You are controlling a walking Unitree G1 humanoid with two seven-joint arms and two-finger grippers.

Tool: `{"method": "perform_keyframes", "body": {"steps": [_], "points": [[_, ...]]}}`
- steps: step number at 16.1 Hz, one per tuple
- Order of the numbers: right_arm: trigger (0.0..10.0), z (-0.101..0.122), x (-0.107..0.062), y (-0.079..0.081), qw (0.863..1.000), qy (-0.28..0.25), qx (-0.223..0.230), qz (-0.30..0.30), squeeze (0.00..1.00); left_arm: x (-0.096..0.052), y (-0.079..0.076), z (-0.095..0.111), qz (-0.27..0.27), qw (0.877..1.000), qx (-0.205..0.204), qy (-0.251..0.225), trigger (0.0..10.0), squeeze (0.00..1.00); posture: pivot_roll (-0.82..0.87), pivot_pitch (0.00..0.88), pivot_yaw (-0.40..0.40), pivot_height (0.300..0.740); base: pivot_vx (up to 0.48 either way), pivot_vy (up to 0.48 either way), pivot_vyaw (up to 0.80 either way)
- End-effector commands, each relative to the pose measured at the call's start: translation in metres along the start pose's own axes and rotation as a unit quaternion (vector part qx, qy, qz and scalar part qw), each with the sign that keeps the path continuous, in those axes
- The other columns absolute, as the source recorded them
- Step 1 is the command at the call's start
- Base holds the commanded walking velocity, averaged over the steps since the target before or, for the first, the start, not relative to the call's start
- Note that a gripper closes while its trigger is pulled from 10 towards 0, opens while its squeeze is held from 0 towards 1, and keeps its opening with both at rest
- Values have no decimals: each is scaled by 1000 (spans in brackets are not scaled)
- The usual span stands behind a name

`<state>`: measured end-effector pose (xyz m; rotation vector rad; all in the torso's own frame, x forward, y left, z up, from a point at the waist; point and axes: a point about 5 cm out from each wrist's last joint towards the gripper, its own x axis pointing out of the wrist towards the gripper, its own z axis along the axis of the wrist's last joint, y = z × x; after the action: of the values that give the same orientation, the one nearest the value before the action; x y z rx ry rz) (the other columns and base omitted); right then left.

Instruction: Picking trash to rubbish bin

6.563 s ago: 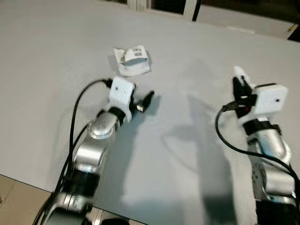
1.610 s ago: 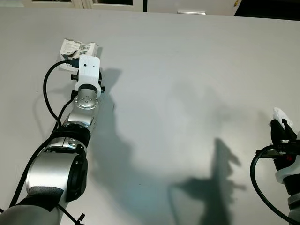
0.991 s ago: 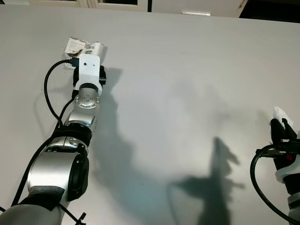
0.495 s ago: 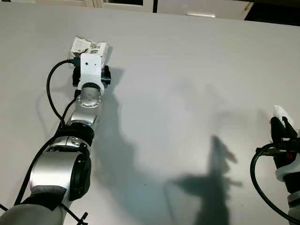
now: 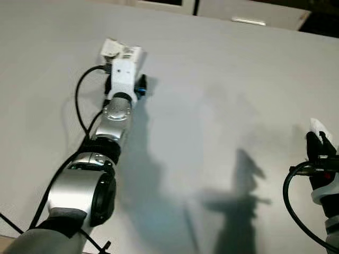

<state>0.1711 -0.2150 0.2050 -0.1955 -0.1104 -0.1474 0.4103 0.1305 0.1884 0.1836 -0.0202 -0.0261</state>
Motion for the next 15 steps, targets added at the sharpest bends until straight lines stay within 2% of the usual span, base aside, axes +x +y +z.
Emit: {"method": "perform_keyframes", "body": {"steps": [1, 11, 15], "points": [[0, 0, -3, -5, 1000, 6, -6, -12, 0, -30, -25, -83, -62, 982, 14, 180, 10000, 0, -208, 350, -94, 740, 0, 0, 0], [0, 2, -7, -3, 1000, 6, -5, -16, 0, -25, -35, -71, -78, 984, 15, 160, 10000, 0, -231, 363, -85, 740, 0, 0, 0], [0, 3, -13, -3, 1000, 10, -5, -21, 0, -21, -34, -62, -81, 987, 28, 139, 10000, 0, -248, 375, -85, 740, 0, 0, 0]]}}
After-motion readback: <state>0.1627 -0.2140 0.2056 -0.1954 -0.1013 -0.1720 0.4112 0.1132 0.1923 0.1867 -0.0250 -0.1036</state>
